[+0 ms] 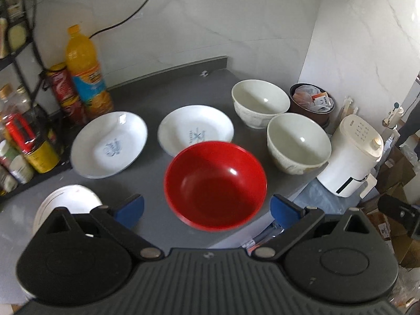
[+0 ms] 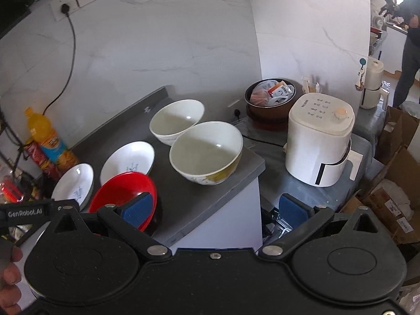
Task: Organize plates and bowls
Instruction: 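Move both grippers toward the rim of the large cream bowl, then close both grippers on the large cream bowl's rim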
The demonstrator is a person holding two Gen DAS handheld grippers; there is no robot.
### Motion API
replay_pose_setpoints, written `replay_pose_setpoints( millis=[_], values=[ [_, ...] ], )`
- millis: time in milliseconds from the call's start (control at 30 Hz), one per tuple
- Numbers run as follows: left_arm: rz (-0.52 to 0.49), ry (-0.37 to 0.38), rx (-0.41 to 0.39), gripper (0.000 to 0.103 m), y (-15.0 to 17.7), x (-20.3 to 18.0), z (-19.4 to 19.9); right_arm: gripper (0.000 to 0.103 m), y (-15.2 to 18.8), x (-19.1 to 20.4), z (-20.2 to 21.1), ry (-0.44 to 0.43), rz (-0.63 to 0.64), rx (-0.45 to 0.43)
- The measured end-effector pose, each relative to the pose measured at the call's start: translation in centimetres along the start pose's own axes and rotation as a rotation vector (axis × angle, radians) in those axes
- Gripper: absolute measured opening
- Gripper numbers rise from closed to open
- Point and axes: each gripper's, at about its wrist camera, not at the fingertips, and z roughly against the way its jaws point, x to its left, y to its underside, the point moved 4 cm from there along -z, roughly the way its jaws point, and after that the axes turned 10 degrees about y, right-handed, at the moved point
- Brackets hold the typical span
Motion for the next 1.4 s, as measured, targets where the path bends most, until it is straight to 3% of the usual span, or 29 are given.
replay_pose_setpoints(
  millis=[433, 800, 1033, 1400],
  values=[
    [-0.03, 0.106, 0.055, 0.102, -5.5, -3.0, -7.3, 0.103, -2.1, -1.0, -4.9, 0.009, -0.106, 0.055],
    [-0.072, 0.136, 0.128, 0.102, -8.6, -4.8, -13.9, 0.101, -3.0, -1.2, -9.9, 0.028, -0.186, 0.099],
    [-0.086, 0.168, 0.185, 0.1, -9.8, -5.5, -18.1, 0.075, -2.8, -0.8, -13.4, 0.006, -0.228, 0.149],
    [-0.116, 0.184, 0.243, 0.085, -10.1, -5.9, -23.6, 0.058, -1.6, -0.9, -18.4, 0.064, -0.311, 0.206]
  ],
)
